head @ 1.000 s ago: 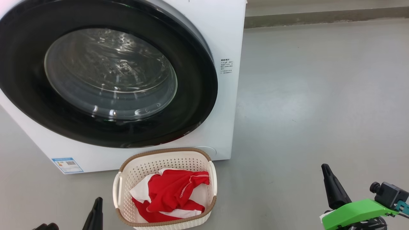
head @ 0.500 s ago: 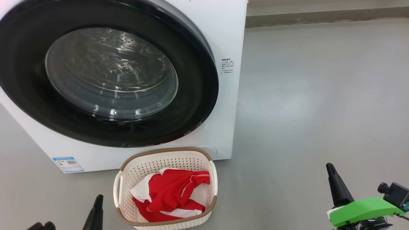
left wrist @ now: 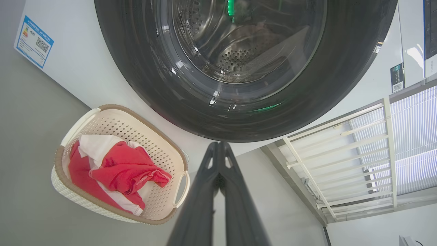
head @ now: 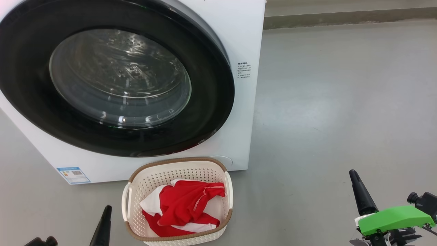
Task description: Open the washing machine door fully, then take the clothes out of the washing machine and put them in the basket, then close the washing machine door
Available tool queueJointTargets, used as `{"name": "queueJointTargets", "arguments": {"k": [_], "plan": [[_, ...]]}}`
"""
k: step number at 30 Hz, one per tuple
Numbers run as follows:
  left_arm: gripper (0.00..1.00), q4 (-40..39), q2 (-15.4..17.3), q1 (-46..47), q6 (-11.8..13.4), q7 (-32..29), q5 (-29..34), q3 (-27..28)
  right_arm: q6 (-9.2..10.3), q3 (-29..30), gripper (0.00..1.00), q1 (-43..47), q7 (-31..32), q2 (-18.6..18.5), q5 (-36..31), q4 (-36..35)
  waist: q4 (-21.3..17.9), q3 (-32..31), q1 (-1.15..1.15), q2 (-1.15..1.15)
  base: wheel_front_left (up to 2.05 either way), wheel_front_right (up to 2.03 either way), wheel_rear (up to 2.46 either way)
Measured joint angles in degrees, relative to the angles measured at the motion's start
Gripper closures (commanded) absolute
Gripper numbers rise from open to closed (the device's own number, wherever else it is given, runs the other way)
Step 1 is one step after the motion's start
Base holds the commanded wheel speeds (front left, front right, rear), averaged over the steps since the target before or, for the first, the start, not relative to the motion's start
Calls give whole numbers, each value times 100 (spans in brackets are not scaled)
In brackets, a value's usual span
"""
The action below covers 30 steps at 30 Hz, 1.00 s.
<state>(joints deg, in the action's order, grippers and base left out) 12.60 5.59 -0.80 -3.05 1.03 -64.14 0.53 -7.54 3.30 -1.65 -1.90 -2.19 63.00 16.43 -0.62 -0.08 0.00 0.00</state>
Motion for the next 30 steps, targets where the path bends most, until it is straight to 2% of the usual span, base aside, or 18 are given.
{"name": "queueJointTargets", "arguments": {"k": [30], "plan": [[100, 155, -204, 266, -212, -458, -1729, 265, 1, 219, 100, -101, 487, -7, 1853, -37, 40, 17, 0, 0, 0, 0, 0]]}}
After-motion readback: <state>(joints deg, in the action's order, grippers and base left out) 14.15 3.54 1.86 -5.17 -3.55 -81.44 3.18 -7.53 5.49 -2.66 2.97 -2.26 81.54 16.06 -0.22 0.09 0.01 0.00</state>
